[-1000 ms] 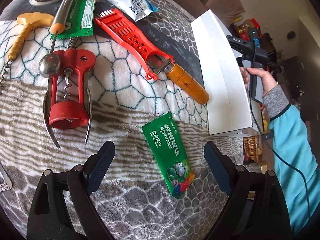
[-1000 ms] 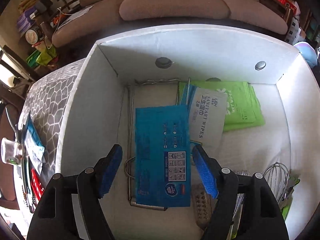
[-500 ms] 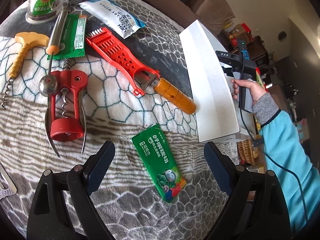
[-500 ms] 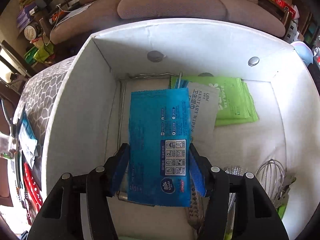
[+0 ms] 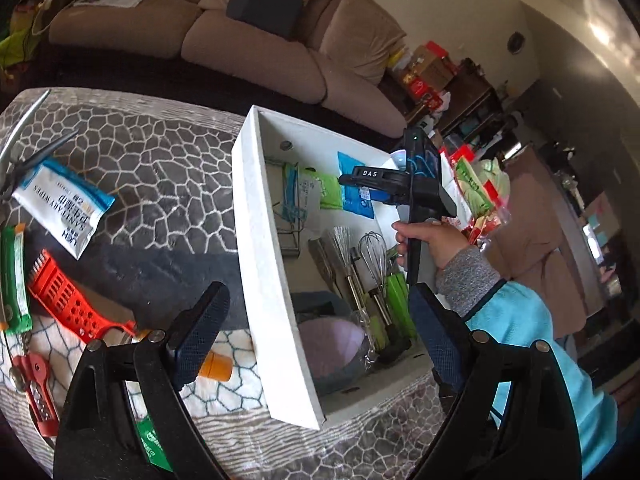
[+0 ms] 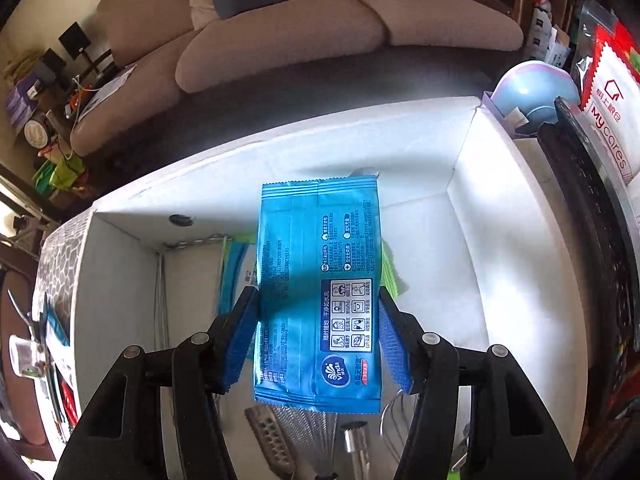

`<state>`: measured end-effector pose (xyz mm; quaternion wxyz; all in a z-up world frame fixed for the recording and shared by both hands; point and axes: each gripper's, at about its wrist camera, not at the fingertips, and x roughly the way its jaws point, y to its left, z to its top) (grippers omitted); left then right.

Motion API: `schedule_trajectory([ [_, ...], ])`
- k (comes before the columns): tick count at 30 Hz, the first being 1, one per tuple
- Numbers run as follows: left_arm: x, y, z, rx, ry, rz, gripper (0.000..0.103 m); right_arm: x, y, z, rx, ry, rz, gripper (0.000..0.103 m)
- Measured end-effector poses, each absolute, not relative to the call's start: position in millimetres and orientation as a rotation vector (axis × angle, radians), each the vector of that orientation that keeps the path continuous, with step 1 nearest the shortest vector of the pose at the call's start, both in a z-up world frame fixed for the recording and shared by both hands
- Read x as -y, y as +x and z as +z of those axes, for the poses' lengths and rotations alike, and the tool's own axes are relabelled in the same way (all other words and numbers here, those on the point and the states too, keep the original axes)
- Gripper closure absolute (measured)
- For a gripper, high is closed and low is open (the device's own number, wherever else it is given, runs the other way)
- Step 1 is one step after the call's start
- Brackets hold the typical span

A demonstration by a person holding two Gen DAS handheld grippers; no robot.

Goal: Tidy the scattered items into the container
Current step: 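Lay the blue packet flat in the box and open the right gripper, then move the right gripper out of the box over the green sachet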

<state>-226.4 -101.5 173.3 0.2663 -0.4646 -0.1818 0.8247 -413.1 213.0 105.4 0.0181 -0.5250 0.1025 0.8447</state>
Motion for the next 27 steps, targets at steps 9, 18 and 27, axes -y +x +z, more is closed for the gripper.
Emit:
schedule_trajectory([
  [9,55,-256,155,0.336,-1.352,2.345,0.014,-198,-435,64,-0.156,-1.770,2.571,0.034],
  [18,78,-224,164,0.215,-1.362,2.480,0.013,-205,-374,127,-0.201,-1.664,2.639,0.019],
  [27,121,-160,203,0.202,-1.341,2.561,0.013,-188,-236,205,-0.425,-1.603,2.950,0.015],
])
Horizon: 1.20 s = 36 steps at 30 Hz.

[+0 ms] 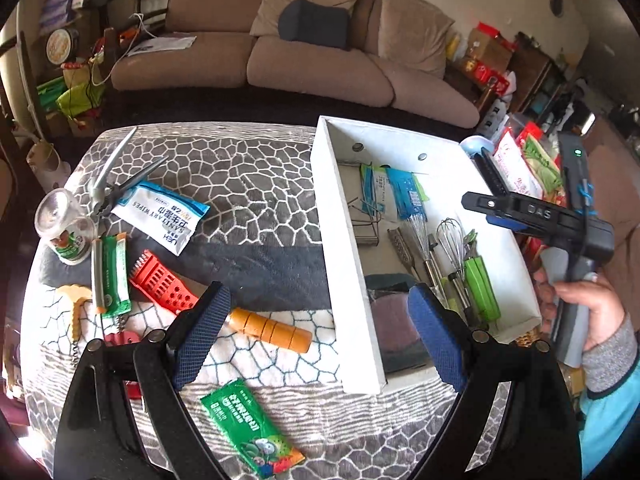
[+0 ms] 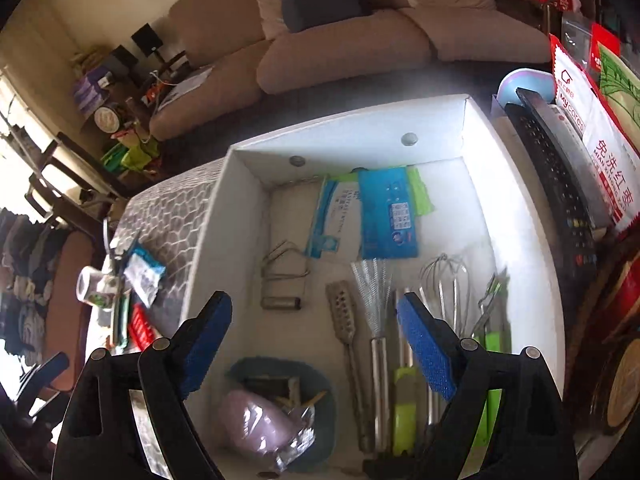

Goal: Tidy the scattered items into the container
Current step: 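Move the right gripper out of the box over the green sachet, then grasp the green cartoon-printed sachet with the right gripper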

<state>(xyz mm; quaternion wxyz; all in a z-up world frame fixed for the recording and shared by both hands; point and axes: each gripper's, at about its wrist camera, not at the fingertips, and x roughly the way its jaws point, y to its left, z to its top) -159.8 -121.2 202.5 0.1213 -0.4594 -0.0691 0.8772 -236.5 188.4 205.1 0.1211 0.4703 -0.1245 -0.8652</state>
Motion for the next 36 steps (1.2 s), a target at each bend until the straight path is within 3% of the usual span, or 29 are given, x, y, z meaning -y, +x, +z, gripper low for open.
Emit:
schedule_trajectory([
  [7,178,-97,202,0.225,-1.396,2.619,0.013,-99,-116,232,0.289,1.149,-2.457,0.012],
  [12,239,-53,160,0.339,-1.523,2.610,0.013,-35,-49,215,0.178,1.093,-2.384,0.012],
  [21,293,-13,71,0.568,-1.673,2.531,0.013,54,-19,108,-0.059,1.213,-2.329,0.012],
  [28,297,-21,52,0.553,-1.669,2.488,0.013,79,-39,41,-0.195,1.292,-2.378,0.012],
  [30,298,-23,47,0.579,-1.657,2.472,0.013,88,-41,29,-0.282,1.293,-2.356,0.020],
  [33,295,-26,40,0.589,-1.662,2.436,0.013,93,-39,21,-0.353,1.272,-2.338,0.042],
  [36,286,-27,36,0.610,-1.646,2.380,0.013,89,-41,24,-0.309,1.277,-2.327,0.049],
])
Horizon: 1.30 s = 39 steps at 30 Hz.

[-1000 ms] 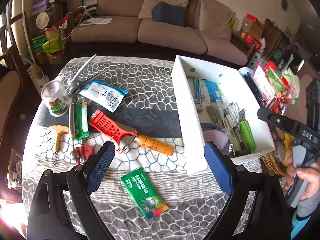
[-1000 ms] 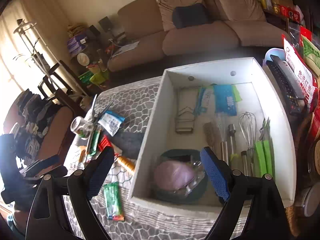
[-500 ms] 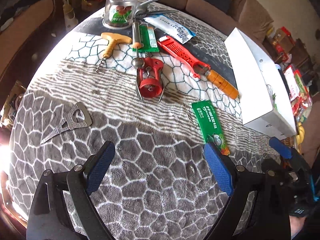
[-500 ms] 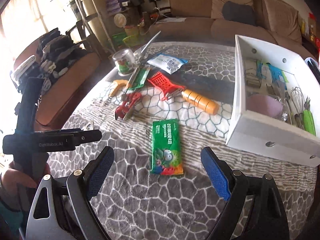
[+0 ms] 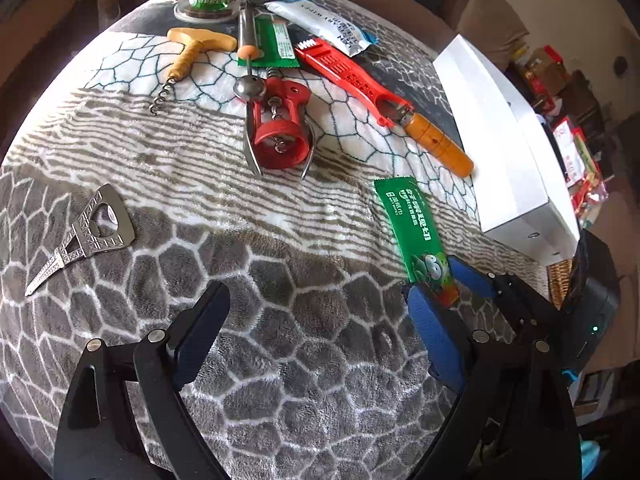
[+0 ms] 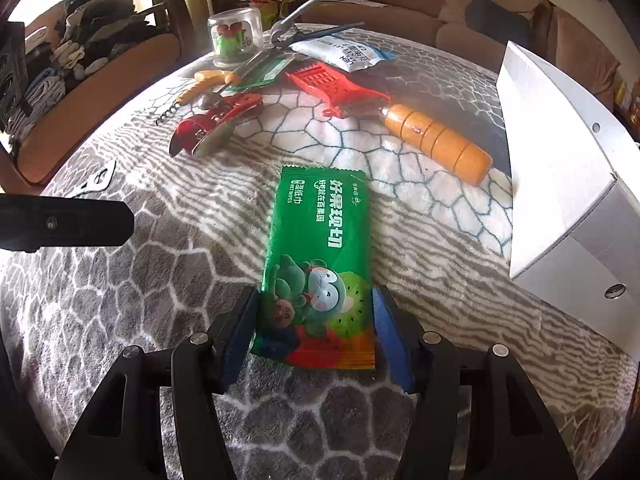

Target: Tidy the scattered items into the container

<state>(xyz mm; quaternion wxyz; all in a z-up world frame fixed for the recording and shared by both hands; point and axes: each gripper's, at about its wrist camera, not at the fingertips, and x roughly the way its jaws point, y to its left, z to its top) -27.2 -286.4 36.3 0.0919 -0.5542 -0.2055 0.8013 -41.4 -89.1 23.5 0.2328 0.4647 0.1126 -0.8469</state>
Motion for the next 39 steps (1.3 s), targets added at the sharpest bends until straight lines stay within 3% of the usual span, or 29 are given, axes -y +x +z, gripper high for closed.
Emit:
schedule_trajectory([
  [3,284,-30,30,0.742,-1.617,2.274,0.013,79,-44,31,-0.156,1.284,-2.297,0.062],
  [9,291,-35,5,1.096,-1.569,2.001,0.013,81,-29,56,-0.032,1.231,-2.240,0.063],
  [13,299,-39,4,1.171,-1.531,1.969,0.018,99,-9,68,-0.066,1.195,-2.176,0.062],
  [15,296,-40,3,1.167,-1.533,1.940,0.044,109,1,73,-0.088,1.171,-2.142,0.062],
  [17,294,-41,2,1.173,-1.527,1.907,0.096,118,6,77,-0.117,1.163,-2.129,0.060],
  [19,296,-41,6,1.182,-1.507,1.919,0.099,122,7,78,-0.122,1.168,-2.122,0.057],
  [21,303,-40,14,1.218,-1.457,1.923,0.100,123,5,79,-0.110,1.185,-2.116,0.043],
  [26,344,-46,33,1.324,-1.386,1.986,0.100,101,-15,97,0.075,1.150,-2.147,0.020],
  [29,368,-57,56,1.277,-1.343,2.101,0.100,101,-60,108,0.175,1.187,-2.160,0.020],
  [35,402,-80,74,1.217,-1.276,2.202,0.100,162,-168,121,0.159,1.200,-2.145,0.021],
  [39,417,-83,67,1.294,-1.256,2.162,0.100,196,-238,79,0.264,1.347,-2.047,0.037],
])
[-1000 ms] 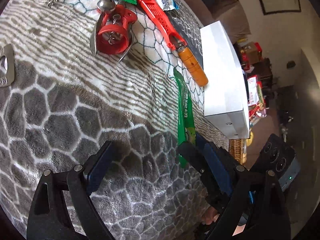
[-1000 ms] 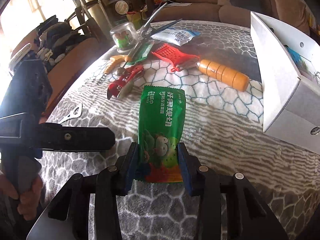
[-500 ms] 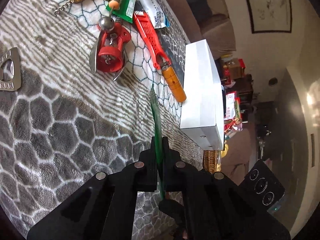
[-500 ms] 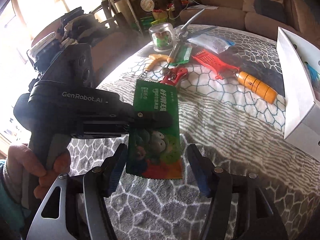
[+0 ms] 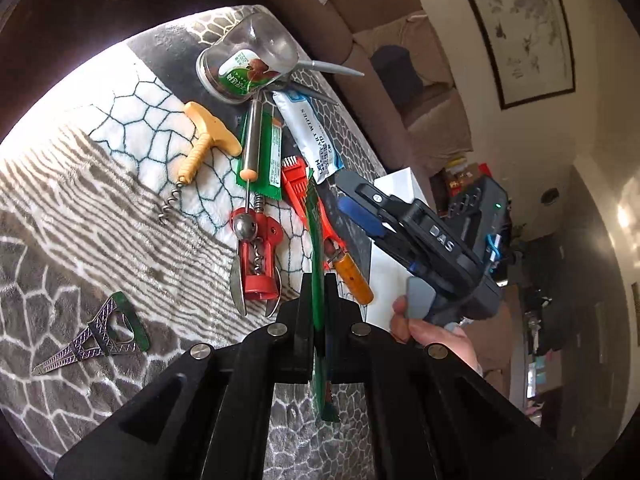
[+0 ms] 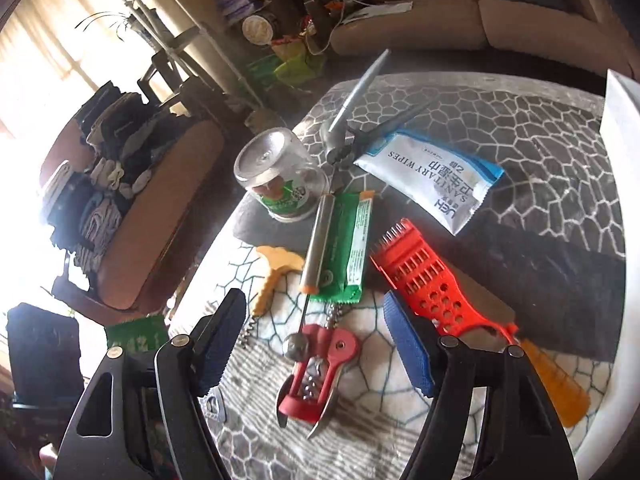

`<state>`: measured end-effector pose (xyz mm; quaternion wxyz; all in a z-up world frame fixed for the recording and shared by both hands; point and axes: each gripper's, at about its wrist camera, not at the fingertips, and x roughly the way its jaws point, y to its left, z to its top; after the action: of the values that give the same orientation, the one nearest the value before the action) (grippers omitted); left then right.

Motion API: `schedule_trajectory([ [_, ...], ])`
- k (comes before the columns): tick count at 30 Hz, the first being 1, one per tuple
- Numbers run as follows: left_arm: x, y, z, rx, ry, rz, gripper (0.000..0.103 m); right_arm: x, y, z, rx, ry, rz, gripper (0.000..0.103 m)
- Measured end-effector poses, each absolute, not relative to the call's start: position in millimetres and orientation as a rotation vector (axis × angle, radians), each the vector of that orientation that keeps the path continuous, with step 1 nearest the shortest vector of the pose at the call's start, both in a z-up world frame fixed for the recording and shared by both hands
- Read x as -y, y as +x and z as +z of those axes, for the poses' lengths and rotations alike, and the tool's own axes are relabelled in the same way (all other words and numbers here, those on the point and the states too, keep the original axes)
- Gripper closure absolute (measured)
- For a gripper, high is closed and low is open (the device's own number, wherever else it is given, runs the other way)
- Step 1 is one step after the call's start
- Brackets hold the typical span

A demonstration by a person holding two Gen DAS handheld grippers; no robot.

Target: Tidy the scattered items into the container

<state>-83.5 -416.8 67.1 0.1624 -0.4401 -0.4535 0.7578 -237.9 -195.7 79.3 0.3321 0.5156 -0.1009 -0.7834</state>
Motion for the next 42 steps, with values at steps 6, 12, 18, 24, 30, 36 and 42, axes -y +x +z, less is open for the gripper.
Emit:
schedule_trajectory([
  [6,421,-84,65,1.342,-1.215,2.103,0.100,194,-275,29,0.497,1.479,-1.989,0.059],
  [12,425,-82,66,1.378,-1.176,2.059,0.100,194,-273,25,0.534,1.485,-1.957,0.060],
  [18,425,-79,66,1.401,-1.140,2.014,0.100,220,-299,27,0.403,1.502,-1.958,0.059],
  [24,402,-80,96,0.944,-1.308,2.448,0.100,239,-300,23,0.291,1.516,-1.956,0.095],
  [30,393,-82,95,0.826,-1.358,2.514,0.100,240,-287,48,0.215,1.429,-2.005,0.097],
  [36,382,-79,101,0.682,-1.391,2.602,0.100,230,-249,98,-0.025,1.269,-2.089,0.098],
  [42,380,-79,94,0.669,-1.426,2.592,0.100,210,-230,117,-0.048,1.271,-2.089,0.095],
])
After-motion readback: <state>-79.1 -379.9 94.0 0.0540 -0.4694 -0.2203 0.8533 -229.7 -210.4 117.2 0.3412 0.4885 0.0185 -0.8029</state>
